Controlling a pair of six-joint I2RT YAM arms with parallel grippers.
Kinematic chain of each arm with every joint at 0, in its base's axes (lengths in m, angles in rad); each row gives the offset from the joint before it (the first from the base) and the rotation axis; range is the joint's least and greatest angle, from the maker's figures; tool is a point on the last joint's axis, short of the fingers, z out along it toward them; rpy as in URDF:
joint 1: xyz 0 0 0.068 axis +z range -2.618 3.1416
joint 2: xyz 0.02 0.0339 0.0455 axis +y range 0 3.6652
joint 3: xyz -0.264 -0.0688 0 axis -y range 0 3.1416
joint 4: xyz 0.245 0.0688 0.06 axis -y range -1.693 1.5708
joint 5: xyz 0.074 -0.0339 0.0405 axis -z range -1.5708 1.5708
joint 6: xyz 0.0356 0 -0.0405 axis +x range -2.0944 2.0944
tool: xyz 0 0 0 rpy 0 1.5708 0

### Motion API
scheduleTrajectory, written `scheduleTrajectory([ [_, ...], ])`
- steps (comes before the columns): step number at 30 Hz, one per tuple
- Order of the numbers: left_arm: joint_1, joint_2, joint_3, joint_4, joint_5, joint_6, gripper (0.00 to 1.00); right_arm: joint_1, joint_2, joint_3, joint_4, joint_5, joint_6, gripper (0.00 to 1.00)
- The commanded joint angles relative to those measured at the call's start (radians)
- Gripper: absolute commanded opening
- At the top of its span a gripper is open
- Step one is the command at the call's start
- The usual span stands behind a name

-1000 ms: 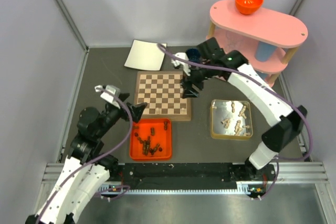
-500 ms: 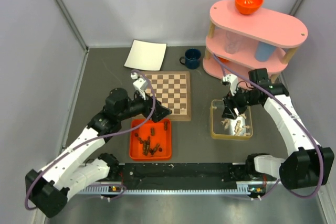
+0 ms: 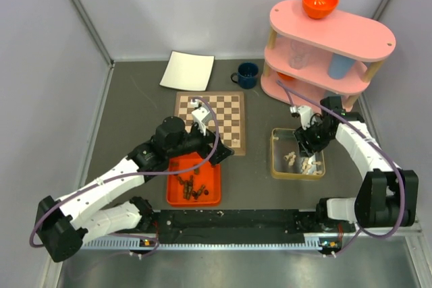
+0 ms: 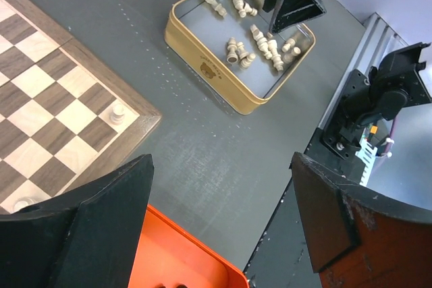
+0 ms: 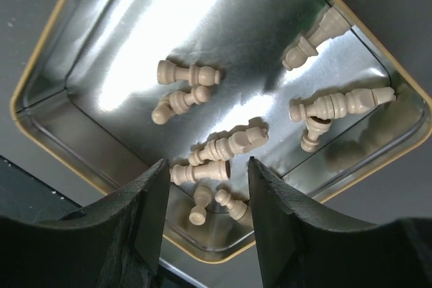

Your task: Set up the chess pieces on the board

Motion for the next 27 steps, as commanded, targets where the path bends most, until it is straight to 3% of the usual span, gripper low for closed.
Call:
scheduleTrajectory([
  [1, -0.007, -0.025, 0.0, 0.053, -0.043, 0.026, 0.88, -0.012, 0.047, -0.019, 0.077, 0.079, 0.025, 0.45],
  [7, -0.005, -0.071, -0.029, 0.047, -0.082, 0.036, 0.88, -0.012, 0.109, -0.039, 0.071, 0.081, 0.044, 0.41],
  [27, -0.005, -0.128, -0.071, 0.067, -0.088, 0.033, 0.89, 0.007, 0.246, -0.022, 0.13, 0.076, 0.059, 0.4],
])
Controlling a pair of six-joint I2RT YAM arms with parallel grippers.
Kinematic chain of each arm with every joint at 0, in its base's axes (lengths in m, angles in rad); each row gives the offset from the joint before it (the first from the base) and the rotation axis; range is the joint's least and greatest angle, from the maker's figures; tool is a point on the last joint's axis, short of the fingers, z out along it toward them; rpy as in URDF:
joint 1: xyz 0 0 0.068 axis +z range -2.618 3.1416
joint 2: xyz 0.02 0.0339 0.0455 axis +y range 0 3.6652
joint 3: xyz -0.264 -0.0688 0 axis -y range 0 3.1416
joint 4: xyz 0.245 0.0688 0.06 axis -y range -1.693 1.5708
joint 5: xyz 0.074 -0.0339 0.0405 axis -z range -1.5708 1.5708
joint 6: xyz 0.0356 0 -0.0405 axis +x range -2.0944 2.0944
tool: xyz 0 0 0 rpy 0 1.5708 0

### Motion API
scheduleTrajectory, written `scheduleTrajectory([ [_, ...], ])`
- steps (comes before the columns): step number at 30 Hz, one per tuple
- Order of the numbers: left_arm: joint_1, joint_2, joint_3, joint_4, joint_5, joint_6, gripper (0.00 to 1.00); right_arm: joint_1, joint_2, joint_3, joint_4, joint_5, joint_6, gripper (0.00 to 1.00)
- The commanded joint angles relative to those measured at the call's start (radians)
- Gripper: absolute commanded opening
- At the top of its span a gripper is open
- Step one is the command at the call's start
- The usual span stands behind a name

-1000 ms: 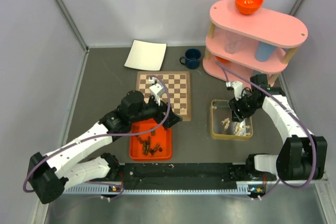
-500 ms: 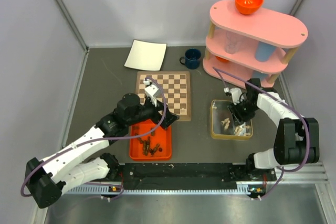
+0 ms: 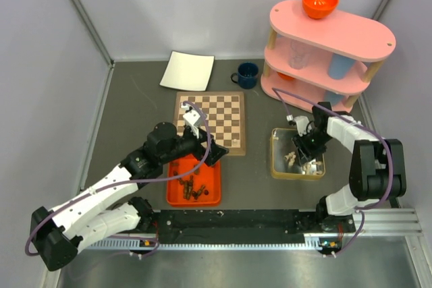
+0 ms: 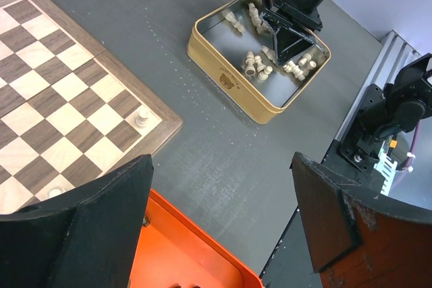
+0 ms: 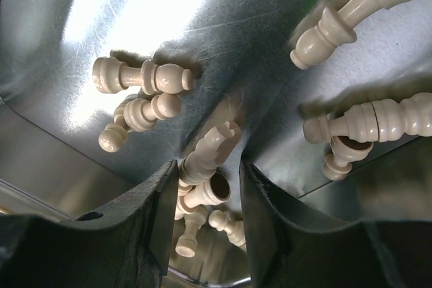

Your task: Set up the chess pieces on the board

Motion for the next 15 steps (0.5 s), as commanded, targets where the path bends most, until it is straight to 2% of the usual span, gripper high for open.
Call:
scheduleTrajectory([
  [1, -0.004, -0.027, -0.014, 0.053, -0.007, 0.004, 0.89, 0.011, 0.004, 0.022, 0.063, -0.017, 0.008, 0.4],
  [7, -0.004, -0.024, -0.014, 0.056, -0.003, 0.004, 0.89, 0.019, -0.022, 0.022, 0.08, -0.016, -0.007, 0.2],
  [9, -0.004, -0.022, -0.013, 0.059, 0.002, 0.001, 0.89, 0.019, -0.054, 0.023, 0.086, -0.018, -0.024, 0.17],
  [15, -0.004, -0.024, -0.013, 0.059, 0.013, -0.008, 0.89, 0.019, -0.148, 0.012, 0.101, -0.073, -0.104, 0.16],
])
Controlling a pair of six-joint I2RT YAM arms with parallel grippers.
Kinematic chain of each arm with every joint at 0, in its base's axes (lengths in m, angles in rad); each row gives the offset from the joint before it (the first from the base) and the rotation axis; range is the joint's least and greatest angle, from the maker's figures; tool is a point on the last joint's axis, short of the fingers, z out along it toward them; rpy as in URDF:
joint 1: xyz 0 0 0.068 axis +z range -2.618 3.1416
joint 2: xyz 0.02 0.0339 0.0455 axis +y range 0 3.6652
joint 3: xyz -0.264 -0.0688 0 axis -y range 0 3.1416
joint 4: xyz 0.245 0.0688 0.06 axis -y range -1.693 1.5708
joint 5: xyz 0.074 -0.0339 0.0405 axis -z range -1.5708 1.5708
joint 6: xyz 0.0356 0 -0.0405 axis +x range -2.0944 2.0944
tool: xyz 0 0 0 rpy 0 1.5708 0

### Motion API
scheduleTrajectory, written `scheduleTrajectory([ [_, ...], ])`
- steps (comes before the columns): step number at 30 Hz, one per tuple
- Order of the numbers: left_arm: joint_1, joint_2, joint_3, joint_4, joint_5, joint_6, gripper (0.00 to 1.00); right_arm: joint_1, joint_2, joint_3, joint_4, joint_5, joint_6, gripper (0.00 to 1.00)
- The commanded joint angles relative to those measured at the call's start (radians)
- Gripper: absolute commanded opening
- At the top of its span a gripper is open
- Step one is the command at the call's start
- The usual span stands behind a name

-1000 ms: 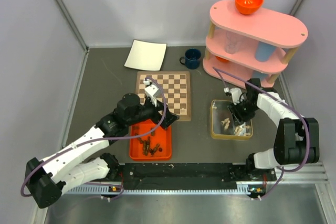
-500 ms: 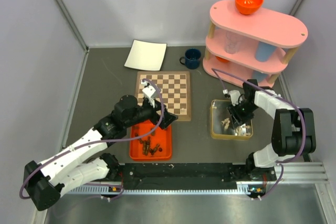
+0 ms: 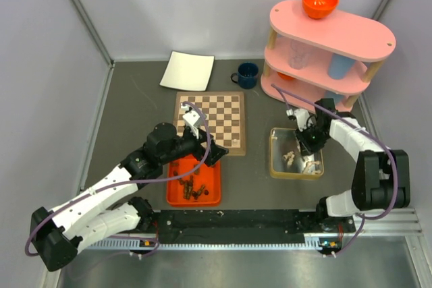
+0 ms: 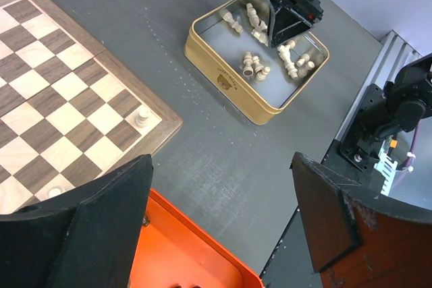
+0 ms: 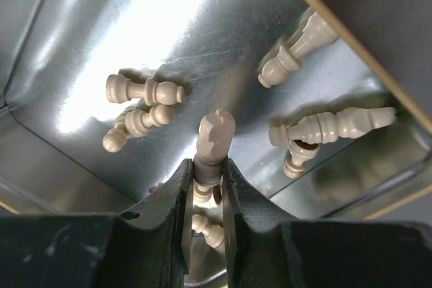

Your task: Set up the chess pieces on the board

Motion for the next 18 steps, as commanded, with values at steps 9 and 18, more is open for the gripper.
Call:
scheduleTrajectory([
  [9, -0.004, 0.066, -0.017, 0.308, 0.147, -0.236, 0.91, 0.005, -0.225, -0.014, 0.036, -0.277, -0.194, 0.16],
  [18, -0.007, 0.445, 0.11, 0.598, 0.248, -0.69, 0.9, 0.005, -0.384, -0.075, 0.047, -0.457, -0.325, 0.16],
])
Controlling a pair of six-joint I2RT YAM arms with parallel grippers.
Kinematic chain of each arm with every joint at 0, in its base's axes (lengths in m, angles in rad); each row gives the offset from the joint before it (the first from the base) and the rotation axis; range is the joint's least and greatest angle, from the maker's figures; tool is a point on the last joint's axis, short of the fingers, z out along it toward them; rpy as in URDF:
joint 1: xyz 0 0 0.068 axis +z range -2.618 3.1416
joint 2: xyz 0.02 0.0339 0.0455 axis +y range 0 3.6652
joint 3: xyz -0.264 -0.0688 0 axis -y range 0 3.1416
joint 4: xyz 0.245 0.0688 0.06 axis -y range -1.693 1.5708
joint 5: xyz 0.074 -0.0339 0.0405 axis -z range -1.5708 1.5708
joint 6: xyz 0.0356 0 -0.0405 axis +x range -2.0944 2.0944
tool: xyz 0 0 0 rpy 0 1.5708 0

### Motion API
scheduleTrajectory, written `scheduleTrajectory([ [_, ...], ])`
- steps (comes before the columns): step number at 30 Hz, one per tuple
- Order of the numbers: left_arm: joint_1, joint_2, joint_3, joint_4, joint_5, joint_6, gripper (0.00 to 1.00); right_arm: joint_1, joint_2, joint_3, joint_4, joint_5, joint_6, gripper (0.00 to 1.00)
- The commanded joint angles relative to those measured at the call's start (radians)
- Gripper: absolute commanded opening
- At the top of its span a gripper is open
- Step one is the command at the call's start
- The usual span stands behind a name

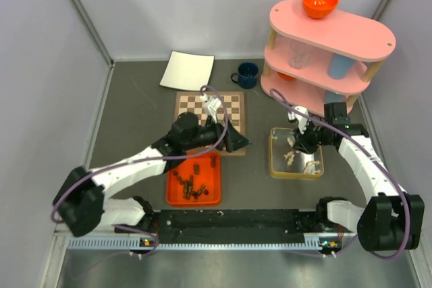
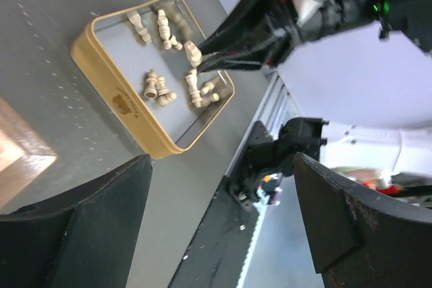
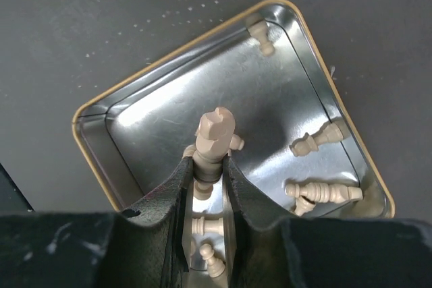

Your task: Set up the chess pieces on the board

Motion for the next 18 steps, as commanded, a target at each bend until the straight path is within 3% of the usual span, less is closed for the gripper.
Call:
scheduleTrajectory([
  [1, -0.007, 0.176, 0.119, 0.222, 0.094, -0.307, 0.9, 0.004, -0.085, -0.023, 0.028, -0.141, -0.094, 0.16],
  [5, -0.027, 0.37, 0.257, 0.222, 0.096, -0.384, 0.9, 0.006, -0.116, -0.046, 0.038, -0.148, -0.112, 0.16],
  [7, -0.044, 0.448, 0.32, 0.13, 0.074, -0.399, 0.9, 0.007, -0.131, -0.051, 0.04, -0.145, -0.115, 0.16],
  [11, -0.071, 0.568, 0.498, -0.028, 0.068, -0.401, 0.75, 0.013, -0.156, -0.061, 0.054, -0.138, -0.117, 0.16],
  [13, -0.09, 0.624, 0.579, -0.151, 0.048, -0.372, 0.73, 0.015, -0.162, -0.062, 0.061, -0.136, -0.114, 0.16],
  [18, -0.122, 0.709, 0.653, -0.263, 0.031, -0.332, 0.6, 0.026, -0.171, -0.063, 0.069, -0.134, -0.103, 0.16],
])
